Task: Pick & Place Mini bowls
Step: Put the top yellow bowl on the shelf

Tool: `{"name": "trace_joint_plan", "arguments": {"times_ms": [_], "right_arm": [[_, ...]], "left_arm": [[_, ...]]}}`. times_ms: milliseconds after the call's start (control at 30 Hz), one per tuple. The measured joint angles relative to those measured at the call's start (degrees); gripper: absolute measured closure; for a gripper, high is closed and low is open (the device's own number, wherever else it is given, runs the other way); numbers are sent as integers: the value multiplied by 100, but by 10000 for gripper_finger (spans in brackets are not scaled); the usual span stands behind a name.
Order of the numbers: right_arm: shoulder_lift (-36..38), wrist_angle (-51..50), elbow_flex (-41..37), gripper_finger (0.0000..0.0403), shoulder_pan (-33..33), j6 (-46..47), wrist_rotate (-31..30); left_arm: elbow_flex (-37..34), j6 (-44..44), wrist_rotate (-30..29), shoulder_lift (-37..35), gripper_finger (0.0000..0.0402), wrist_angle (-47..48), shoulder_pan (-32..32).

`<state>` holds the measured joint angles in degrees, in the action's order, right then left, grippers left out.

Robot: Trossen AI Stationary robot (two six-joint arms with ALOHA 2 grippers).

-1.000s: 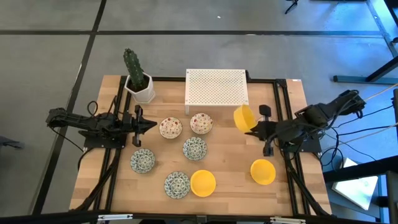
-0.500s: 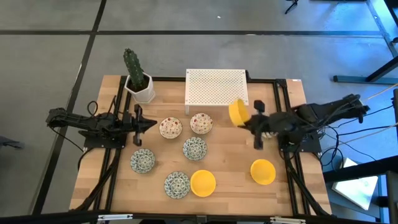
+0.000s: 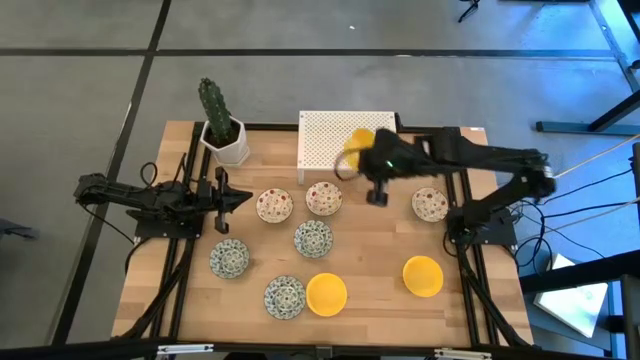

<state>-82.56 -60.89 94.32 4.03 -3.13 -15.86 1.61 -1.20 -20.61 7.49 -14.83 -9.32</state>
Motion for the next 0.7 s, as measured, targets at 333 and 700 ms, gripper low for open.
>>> {"name": "trace_joint_plan", "arguments": {"times_ms": [333, 700], "right_arm": [[-1857, -630, 2106, 398, 1056, -663, 538], [-3688, -1306, 4072, 398, 1955, -1942, 943]], "left_arm": [[0, 83, -217, 0, 394, 3, 0], [0, 254, -228, 0, 395, -38, 0]]}}
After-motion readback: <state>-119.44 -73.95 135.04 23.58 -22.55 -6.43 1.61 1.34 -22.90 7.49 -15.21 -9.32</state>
